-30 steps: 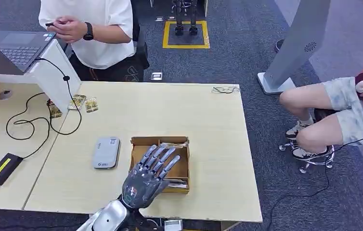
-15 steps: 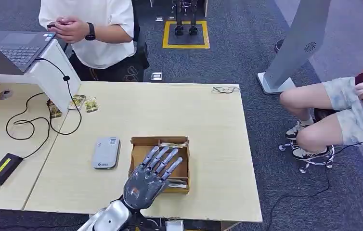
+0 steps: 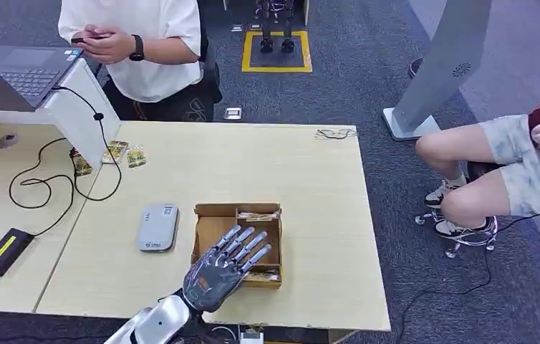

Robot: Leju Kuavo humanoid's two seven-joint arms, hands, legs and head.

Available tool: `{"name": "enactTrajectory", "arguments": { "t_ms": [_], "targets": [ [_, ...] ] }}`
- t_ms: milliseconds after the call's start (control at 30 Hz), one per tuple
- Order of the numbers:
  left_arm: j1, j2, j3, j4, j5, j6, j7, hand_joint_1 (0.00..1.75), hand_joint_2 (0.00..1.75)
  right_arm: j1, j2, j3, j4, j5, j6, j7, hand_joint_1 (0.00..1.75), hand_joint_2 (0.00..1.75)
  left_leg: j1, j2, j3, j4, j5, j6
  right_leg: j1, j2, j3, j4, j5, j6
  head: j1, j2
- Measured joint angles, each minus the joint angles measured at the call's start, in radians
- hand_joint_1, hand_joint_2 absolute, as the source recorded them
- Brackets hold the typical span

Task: Pass the card to the sensor for recognition and then transmit it.

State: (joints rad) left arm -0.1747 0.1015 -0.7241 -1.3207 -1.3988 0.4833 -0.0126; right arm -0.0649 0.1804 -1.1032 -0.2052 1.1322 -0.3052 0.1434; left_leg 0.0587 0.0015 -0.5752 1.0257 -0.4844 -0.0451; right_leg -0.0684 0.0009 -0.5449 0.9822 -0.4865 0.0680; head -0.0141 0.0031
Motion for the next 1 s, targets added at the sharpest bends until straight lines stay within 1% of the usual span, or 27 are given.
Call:
{"name": "enactTrajectory", "arguments": {
  "t_ms": [100,267,367,467,567,733,1000],
  "targets": [
    [-0.012,0.013,-0.006,0.000,0.033,-0.016,-0.028,0.00,1.75,0.000,0.000,0.000,0.000,0.009,0.000,-0.002,0.00,1.75,0.000,0.000,0.001,0.000,0.000,0.000,0.000,0.000,0.000,0.000,0.000,0.000,-0.001,0.000],
    [-0.017,0.023,-0.013,0.000,0.049,-0.023,-0.035,0.00,1.75,0.000,0.000,0.000,0.000,0.009,0.000,-0.005,0.00,1.75,0.000,0.000,0.001,0.000,0.000,0.000,0.000,0.000,0.001,0.000,0.000,0.000,-0.001,0.000],
    [-0.019,0.028,-0.019,0.000,0.082,-0.021,-0.069,0.00,1.75,0.000,0.000,0.000,0.000,0.010,0.000,-0.005,0.00,1.75,0.000,0.000,0.001,0.000,0.000,0.000,0.000,0.000,0.001,0.000,0.000,0.000,-0.001,0.000],
    [-0.019,0.038,-0.022,0.000,0.152,-0.015,-0.128,0.00,1.75,0.000,0.000,0.000,0.000,0.011,0.002,-0.007,0.00,1.75,0.000,0.000,0.001,0.000,0.000,0.000,0.000,0.000,0.001,0.000,0.000,0.000,-0.001,0.000],
    [-0.014,0.050,-0.024,0.000,0.190,-0.014,-0.158,0.00,1.75,0.000,0.000,0.000,0.000,0.011,0.003,-0.008,0.00,1.75,0.000,0.000,0.000,0.000,0.000,0.000,0.000,0.000,0.000,0.000,0.000,0.000,0.000,0.000],
    [-0.007,0.067,-0.024,-0.003,0.229,-0.011,-0.175,0.00,1.75,0.000,0.000,0.000,0.000,0.010,0.003,-0.008,0.00,1.75,0.000,0.000,0.000,0.000,0.000,0.000,0.000,0.000,0.000,0.000,0.000,0.000,-0.001,0.000],
    [0.000,0.087,-0.024,-0.008,0.228,-0.009,-0.169,0.00,1.75,0.000,0.000,0.000,0.000,0.010,0.003,-0.008,0.00,1.75,0.000,0.000,0.000,0.000,0.000,0.000,0.000,0.000,0.000,0.000,0.000,0.000,0.000,0.000]
  ]
}}
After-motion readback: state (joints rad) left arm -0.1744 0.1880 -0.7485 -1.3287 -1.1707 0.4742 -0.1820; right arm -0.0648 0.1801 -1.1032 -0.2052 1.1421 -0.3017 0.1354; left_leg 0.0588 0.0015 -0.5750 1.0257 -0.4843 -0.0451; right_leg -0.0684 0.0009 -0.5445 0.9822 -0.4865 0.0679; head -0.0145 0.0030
